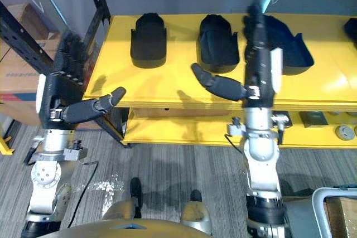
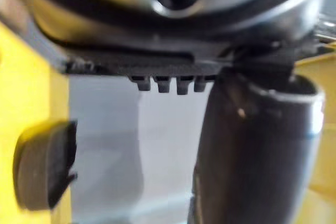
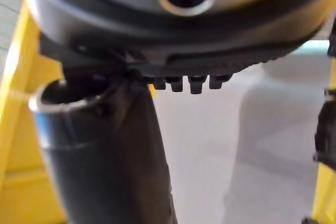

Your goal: Walk over and take three plastic housings, then place them on the shelf

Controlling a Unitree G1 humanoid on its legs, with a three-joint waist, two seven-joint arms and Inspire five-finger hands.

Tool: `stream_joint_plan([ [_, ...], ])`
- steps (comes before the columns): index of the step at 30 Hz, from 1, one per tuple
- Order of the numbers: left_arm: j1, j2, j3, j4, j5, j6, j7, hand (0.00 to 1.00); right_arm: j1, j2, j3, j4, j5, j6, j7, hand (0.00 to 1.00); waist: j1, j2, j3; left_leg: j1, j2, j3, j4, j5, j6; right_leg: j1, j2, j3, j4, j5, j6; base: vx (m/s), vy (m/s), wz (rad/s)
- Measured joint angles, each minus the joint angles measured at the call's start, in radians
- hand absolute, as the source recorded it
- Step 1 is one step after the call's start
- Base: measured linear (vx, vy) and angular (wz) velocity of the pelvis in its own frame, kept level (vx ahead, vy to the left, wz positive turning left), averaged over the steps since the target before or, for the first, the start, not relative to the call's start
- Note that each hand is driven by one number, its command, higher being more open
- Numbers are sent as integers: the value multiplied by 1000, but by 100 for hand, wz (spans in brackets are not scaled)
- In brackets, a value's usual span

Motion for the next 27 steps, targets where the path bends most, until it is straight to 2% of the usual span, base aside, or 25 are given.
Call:
stream_joint_plan([
  [1, 9, -11, 19, 0, 57, -1, 58, 100, 30, 8, -18, -10, -12, -2, -10, 100, -3, 1, -7, 2, 0, 0, 0, -1, 0, 4, 0, 0, -4, 0, 0, 33, -18, -4],
  [3, 52, -51, 108, 0, 248, -13, 290, 100, 145, 44, -79, -10, -47, -3, -63, 100, -13, -2, -35, 2, 2, 2, 0, -9, -6, 9, 3, 0, -16, 2, -2, 16, -7, 0],
  [4, 66, -58, 130, 0, 292, -14, 354, 100, 172, 61, -95, -7, -60, -2, -85, 100, -16, -4, -38, 2, 4, 3, 0, -10, -6, 9, 4, 0, -16, 2, -2, 0, 0, 0],
  [5, 97, -74, 173, 0, 351, -16, 467, 100, 226, 102, -126, 4, -71, -2, -122, 100, -20, -8, -46, 2, 8, 9, 0, -13, -5, 8, 6, 2, -18, 2, -2, 15, -22, -7],
  [6, 123, -89, 204, 0, 377, -17, 535, 100, 270, 137, -149, 14, -70, -2, -146, 100, -20, -11, -56, 4, 13, 16, 0, -15, -6, 8, 7, 5, -19, 2, -2, 35, -24, -19],
  [7, 176, -113, 237, 0, 408, -19, 657, 100, 332, 191, -169, 40, -52, -1, -178, 100, -20, -20, -64, 18, 15, 39, 0, -25, 0, 13, 8, 16, -19, 1, -4, 31, -18, -24],
  [10, 255, -157, 267, 1, 411, -46, 810, 100, 440, 280, -176, 106, -23, 4, -227, 100, -21, -38, -95, 37, 34, 108, 0, -33, 1, 23, 7, 23, -19, -2, -6, 22, -24, -16],
  [13, 287, -181, 282, 40, 407, -91, 883, 100, 505, 336, -171, 235, -16, 32, -264, 100, -21, -57, -117, 65, 57, 209, 0, -32, 1, 37, 6, 19, -15, -13, -3, 4, -6, -2],
  [16, 291, -182, 293, 175, 355, -125, 825, 100, 495, 330, -173, 413, -14, 58, -280, 100, -19, -56, -138, 73, 60, 237, 0, -33, 0, 42, 0, 9, -14, -25, -9, -33, -10, 3],
  [17, 281, -188, 298, 310, 265, -121, 717, 100, 460, 323, -175, 548, 11, 86, -286, 100, -18, -56, -154, 73, 62, 253, 0, -32, -1, 42, -4, 0, -13, -25, -9, -13, 4, 4],
  [19, 255, -192, 286, 472, 126, -101, 580, 100, 408, 320, -184, 706, 27, 108, -295, 100, -15, -57, -162, 80, 61, 263, -1, -30, -3, 48, -7, -10, -12, -25, -9, -19, 10, 3],
  [21, 210, -193, 253, 718, -42, -10, 353, 100, 338, 322, -193, 914, 73, 173, -292, 100, 0, -55, -160, 88, 60, 274, -1, -31, -3, 60, -9, -18, -12, -27, -10, -37, 5, 7],
  [22, 199, -195, 247, 771, -69, 23, 287, 100, 327, 322, -194, 949, 88, 191, -282, 100, 6, -56, -160, 87, 59, 274, -1, -31, -3, 60, -11, -19, -13, -27, -9, -23, 5, 8],
  [24, 152, -199, 227, 987, -170, 128, 76, 100, 278, 323, -206, 1069, 106, 235, -220, 100, 10, -74, -155, 88, 47, 300, 1, -26, 5, 59, -38, -19, -16, -30, -6, -2, 55, 2],
  [26, 124, -192, 225, 1121, -220, 196, -40, 100, 235, 326, -244, 1150, 108, 256, -157, 100, 11, -73, -152, 89, 40, 312, -1, -22, 10, 60, -41, -14, -14, -34, -1, 14, 49, -4],
  [27, 97, -180, 241, 1161, -276, 238, -104, 100, 213, 335, -271, 1186, 116, 268, -125, 100, 11, -94, -146, 89, 29, 313, -1, -22, 10, 60, -48, -9, -15, -35, 1, 27, 49, -2],
])
